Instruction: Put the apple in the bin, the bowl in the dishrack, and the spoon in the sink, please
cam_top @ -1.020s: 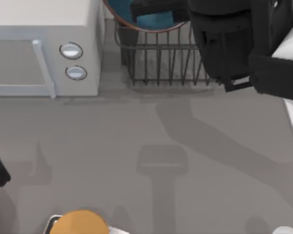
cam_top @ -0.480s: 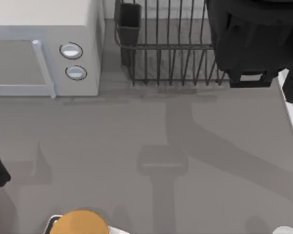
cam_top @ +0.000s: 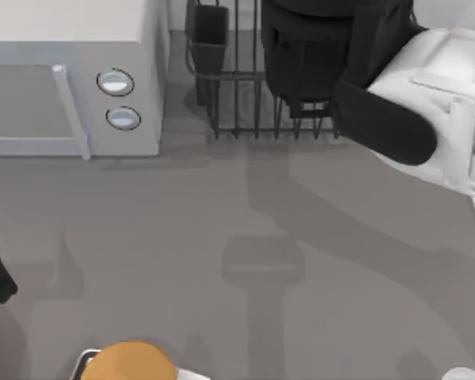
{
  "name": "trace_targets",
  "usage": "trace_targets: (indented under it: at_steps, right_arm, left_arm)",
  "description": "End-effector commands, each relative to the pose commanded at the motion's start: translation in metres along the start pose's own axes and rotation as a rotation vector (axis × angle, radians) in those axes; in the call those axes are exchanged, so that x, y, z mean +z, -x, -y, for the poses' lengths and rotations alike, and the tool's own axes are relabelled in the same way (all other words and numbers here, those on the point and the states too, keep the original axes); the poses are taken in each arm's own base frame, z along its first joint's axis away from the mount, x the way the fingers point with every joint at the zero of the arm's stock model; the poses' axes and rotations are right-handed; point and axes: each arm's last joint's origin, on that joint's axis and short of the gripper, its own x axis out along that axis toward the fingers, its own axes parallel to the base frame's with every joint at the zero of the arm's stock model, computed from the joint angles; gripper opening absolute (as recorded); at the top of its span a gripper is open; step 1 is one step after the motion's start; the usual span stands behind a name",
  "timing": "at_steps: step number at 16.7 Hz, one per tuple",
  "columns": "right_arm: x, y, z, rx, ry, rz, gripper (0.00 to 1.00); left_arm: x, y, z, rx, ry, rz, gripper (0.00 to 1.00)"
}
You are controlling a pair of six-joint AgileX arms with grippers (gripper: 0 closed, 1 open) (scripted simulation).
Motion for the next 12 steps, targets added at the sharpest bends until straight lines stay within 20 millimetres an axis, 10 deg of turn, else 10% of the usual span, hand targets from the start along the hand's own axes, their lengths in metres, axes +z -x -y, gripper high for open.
trace_targets:
  at_steps: [7, 12]
  right_arm:
    - [-0.121, -0.115, 0.016, 0.001, -0.01, 0.012, 0.0]
    - [-0.142, -0.132, 0.028, 0.001, -0.008, 0.007, 0.0]
  left_arm:
    - [0.0, 0.0, 0.0, 0.0, 0.0, 0.0, 1.0]
    - [0.0, 0.0, 0.0, 0.0, 0.0, 0.0, 1.0]
